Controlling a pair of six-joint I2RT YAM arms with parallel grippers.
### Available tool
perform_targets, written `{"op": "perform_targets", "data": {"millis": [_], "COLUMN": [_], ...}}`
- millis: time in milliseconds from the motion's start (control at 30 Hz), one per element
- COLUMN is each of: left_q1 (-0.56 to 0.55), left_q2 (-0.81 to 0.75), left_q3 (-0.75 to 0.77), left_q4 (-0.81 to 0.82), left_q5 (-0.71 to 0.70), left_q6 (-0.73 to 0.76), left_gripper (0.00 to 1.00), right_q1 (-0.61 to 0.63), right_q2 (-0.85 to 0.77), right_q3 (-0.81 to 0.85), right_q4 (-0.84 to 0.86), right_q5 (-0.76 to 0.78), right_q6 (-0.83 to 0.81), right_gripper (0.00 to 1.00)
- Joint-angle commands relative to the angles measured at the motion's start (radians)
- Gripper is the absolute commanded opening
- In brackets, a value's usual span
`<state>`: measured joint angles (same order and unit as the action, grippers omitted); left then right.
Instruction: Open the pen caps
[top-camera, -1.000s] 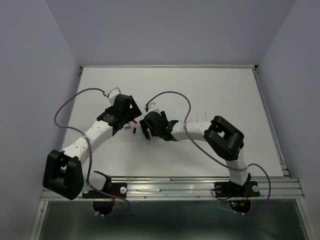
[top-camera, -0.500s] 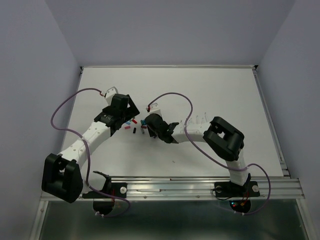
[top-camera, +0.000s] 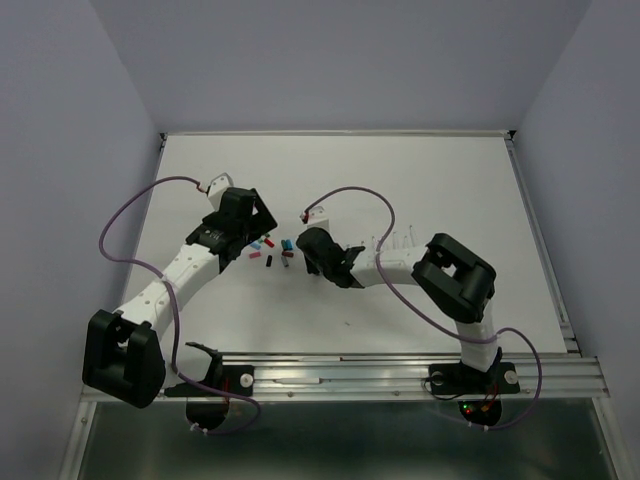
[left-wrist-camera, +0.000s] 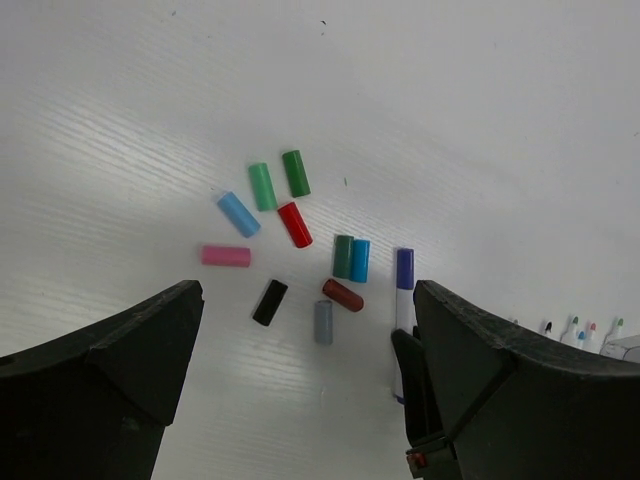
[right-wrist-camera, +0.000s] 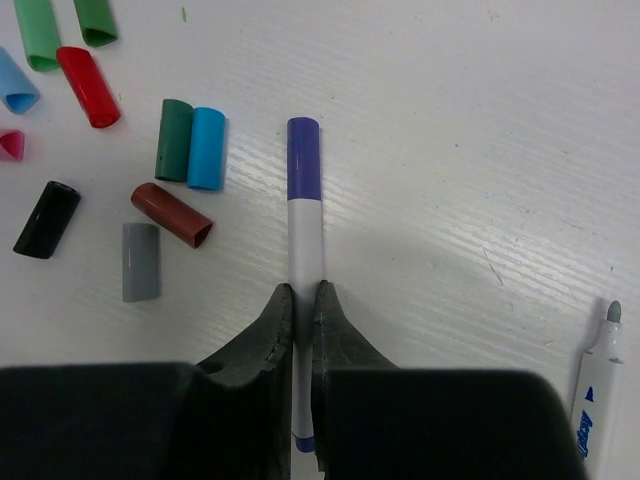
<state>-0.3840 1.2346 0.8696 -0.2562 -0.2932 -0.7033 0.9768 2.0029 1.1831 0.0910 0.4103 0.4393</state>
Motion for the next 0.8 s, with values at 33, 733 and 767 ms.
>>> {"op": "perform_targets", "data": {"millis": [33, 733, 767], "left_q1": [0.007, -0.075, -0.079], "left_q2": [-0.034, 0.035, 0.039], "left_q3": [0.019, -0.009, -0.011], "left_q4": [0.026, 0.298, 0.310], "left_q5": [0.046, 0.404, 0.408], "left_q6": [0.030, -0.047, -0.050], "left_gripper": [0.99, 0.94, 0.91], "right_q1": [0.010, 0.010, 0.010], "right_q2": [-0.064, -0.480, -0.481], "right_q3": [-0.060, -0.264, -0.267], "right_q4": [-0.122, 0.170, 0.182], "right_q5": [0.024, -0.091, -0.085], "right_q6": [-0.046, -0.048, -0.041], "right_gripper": [0.01, 0.01, 0.01]}}
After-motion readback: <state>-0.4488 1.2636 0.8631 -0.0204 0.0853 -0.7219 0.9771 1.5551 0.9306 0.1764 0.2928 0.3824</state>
